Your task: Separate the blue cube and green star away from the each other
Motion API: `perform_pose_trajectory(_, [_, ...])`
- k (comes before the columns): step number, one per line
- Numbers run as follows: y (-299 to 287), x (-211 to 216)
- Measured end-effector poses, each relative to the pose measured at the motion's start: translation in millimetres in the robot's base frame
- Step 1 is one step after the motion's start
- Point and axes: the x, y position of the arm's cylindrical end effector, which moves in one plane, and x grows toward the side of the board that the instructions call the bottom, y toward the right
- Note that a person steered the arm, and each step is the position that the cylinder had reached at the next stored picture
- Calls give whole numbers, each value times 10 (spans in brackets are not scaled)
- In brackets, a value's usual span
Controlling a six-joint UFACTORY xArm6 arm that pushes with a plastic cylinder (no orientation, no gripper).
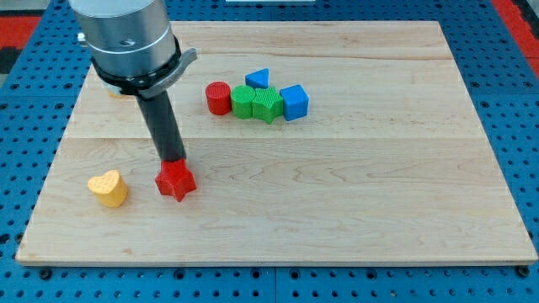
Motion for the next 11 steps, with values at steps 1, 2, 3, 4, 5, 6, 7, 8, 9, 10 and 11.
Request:
perform_pose_trajectory(1, [986, -282])
perform_pose_trajectory(2, [1787, -437])
perform_pose_trajectory(3, [2226, -595])
perform_pose_trajectory(4, [2014, -1055])
perform_pose_trajectory(5, [1511, -1131])
perform_pose_trajectory(6, [755, -687])
perform_pose_trajectory(7, [410, -485])
perform_pose_trajectory(8, [813, -544])
perform_pose_trajectory(9, [871, -602])
perform_pose_trajectory(10, [212, -497])
perform_pose_trajectory(11, [28, -537])
